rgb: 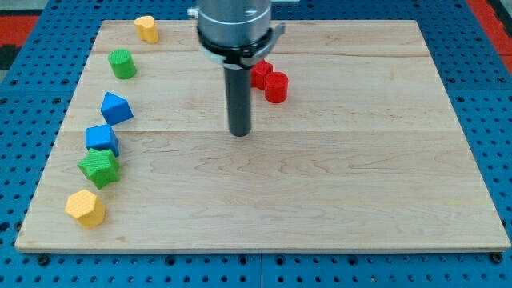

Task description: Push green circle slightly to the left

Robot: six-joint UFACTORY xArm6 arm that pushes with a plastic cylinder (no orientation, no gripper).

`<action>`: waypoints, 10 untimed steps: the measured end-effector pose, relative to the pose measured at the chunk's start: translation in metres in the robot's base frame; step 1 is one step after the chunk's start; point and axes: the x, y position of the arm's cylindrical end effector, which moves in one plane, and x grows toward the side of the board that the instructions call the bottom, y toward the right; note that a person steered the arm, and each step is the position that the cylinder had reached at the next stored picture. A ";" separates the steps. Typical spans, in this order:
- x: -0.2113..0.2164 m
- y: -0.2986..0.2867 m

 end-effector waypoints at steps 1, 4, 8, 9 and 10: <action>-0.006 -0.020; -0.021 -0.025; -0.136 -0.048; -0.164 -0.086; -0.172 -0.093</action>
